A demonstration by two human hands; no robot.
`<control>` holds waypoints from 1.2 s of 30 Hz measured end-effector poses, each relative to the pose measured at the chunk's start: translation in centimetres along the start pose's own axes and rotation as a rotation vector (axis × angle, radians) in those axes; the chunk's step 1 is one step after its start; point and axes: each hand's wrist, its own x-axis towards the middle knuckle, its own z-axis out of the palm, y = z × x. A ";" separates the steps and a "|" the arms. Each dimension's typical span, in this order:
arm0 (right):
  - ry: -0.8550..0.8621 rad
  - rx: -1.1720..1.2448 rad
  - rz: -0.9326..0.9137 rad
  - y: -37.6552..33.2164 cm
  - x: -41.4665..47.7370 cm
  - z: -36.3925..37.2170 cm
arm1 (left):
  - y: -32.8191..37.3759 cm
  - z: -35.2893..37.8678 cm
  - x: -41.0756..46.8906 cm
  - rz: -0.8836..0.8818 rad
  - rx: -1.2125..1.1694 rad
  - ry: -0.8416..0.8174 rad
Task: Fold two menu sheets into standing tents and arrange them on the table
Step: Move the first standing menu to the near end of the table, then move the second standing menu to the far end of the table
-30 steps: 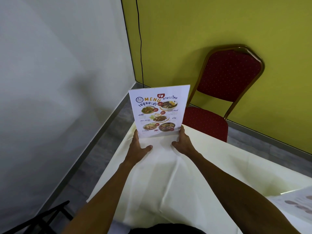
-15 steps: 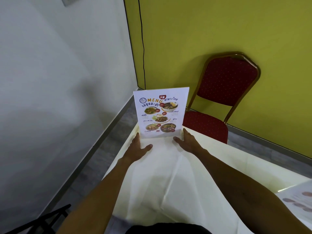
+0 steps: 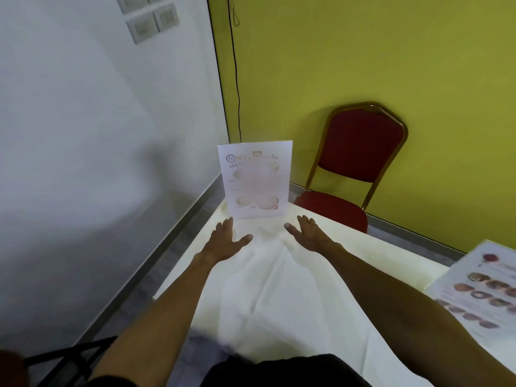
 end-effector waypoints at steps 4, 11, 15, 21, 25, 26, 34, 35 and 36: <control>0.013 -0.018 -0.029 1.8 -3.8 -0.4 | 2.1 1.4 -4.0 0.018 -0.003 0.010; 0.032 -0.012 -0.045 6.7 -10.2 0.0 | 6.1 6.0 -9.4 0.043 0.035 -0.028; 0.061 0.038 -0.022 10.6 -13.8 0.7 | 9.3 9.2 -11.3 0.098 0.076 -0.077; 0.097 0.129 0.089 17.7 -19.2 2.4 | 13.6 14.9 -13.0 0.192 0.130 -0.189; 0.130 0.200 0.164 22.6 -23.5 3.4 | 16.0 19.2 -13.8 0.259 0.178 -0.279; 0.149 0.216 0.186 24.0 -24.6 3.6 | 16.7 20.3 -14.1 0.279 0.189 -0.299; 0.194 0.315 0.304 30.0 -29.4 4.3 | 19.2 24.3 -15.2 0.305 0.218 -0.392; 0.196 0.329 0.316 30.3 -29.8 4.0 | 19.1 24.8 -15.0 0.309 0.221 -0.389; 0.193 0.341 0.318 30.5 -30.3 3.7 | 19.5 25.0 -15.0 0.306 0.212 -0.390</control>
